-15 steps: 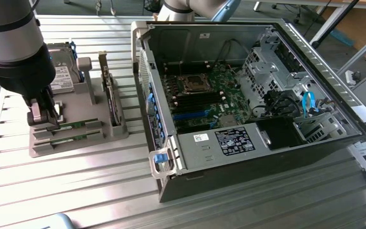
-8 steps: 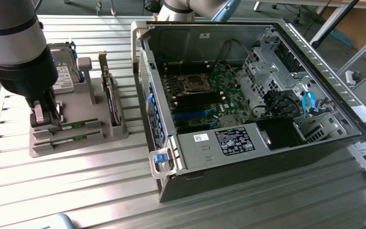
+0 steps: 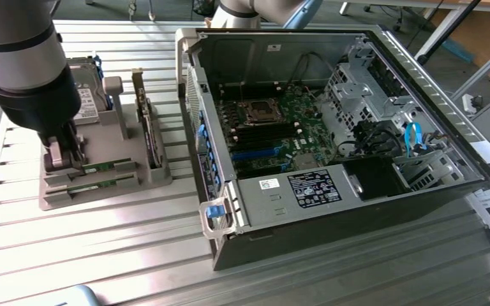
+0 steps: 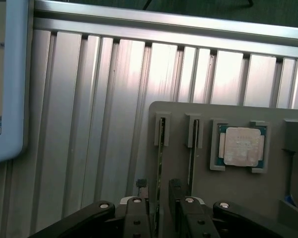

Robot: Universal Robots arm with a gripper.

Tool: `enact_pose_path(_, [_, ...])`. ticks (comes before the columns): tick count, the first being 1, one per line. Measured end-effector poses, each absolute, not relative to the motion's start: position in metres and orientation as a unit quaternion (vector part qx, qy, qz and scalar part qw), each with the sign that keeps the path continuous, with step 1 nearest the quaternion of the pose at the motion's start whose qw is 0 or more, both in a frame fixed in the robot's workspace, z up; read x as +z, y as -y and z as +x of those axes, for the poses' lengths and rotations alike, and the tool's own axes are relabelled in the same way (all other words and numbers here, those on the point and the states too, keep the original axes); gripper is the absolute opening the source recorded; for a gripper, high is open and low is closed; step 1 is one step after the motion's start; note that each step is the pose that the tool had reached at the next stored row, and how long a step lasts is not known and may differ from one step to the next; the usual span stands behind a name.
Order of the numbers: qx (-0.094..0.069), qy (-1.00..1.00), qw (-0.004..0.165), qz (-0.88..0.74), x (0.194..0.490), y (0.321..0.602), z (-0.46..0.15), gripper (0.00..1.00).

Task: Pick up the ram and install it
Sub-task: 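Pick up the ram and move it above insertion slot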

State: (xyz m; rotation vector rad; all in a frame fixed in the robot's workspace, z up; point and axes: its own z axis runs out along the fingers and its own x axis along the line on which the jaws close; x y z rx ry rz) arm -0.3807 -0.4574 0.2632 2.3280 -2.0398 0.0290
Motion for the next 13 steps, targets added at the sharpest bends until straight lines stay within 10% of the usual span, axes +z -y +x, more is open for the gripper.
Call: enact_pose_path(13, [0.011, 0.659, 0.024, 0.752, 0.2575, 0.4574, -0.3768, 0.30])
